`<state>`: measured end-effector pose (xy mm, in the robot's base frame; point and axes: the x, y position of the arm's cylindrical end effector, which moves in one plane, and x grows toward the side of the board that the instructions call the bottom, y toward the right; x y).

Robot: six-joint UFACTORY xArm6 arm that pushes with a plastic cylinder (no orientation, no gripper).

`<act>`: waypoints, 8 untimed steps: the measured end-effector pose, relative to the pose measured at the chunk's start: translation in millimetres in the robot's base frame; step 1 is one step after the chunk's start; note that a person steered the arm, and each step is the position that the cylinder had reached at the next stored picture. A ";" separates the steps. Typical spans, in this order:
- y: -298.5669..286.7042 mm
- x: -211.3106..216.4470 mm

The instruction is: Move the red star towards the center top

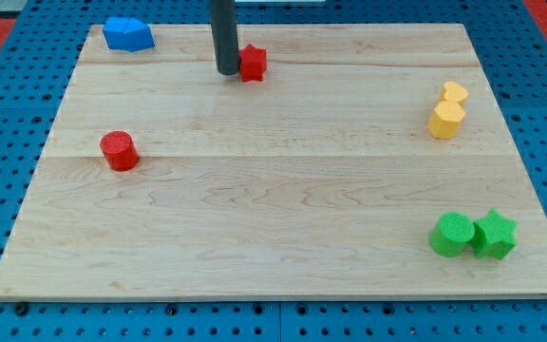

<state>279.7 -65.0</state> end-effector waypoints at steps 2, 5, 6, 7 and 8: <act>45.3 36.1; 64.1 -2.2; 63.2 -21.0; 49.3 -17.0; 11.5 -17.4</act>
<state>262.3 -53.4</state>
